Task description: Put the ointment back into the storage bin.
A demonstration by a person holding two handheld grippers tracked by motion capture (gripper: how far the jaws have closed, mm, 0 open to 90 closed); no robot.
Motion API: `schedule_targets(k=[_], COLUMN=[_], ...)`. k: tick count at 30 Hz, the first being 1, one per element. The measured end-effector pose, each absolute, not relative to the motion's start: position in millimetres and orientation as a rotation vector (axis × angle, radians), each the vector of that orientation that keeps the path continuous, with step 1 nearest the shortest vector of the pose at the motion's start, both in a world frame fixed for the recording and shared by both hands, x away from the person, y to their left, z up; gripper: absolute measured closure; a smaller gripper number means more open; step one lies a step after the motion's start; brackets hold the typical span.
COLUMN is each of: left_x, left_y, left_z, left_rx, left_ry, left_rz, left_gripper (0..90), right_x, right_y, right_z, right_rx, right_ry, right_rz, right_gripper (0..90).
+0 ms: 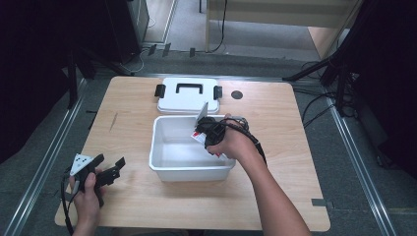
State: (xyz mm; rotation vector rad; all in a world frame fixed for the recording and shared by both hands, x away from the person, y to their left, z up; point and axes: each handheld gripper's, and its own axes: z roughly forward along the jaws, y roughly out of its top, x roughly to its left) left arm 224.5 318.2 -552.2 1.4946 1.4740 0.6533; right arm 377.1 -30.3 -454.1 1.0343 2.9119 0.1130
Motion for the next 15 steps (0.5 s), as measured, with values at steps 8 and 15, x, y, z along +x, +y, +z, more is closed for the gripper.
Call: schedule_targets(k=[8, 15], left_x=[224.5, 224.6], left_y=[318.0, 318.0], left_z=[-552.3, -552.3], left_rx=[1.495, 1.495], left_ry=[1.475, 1.475], left_rz=[0.652, 0.651], left_gripper=[14.4, 14.4], right_x=[373.3, 372.7], right_y=[-27.4, -27.9], right_z=[-461.1, -460.0], right_rx=[0.93, 0.899], right_ry=[2.899, 2.906], right_rz=[0.091, 0.129], right_gripper=[70.9, 64.3])
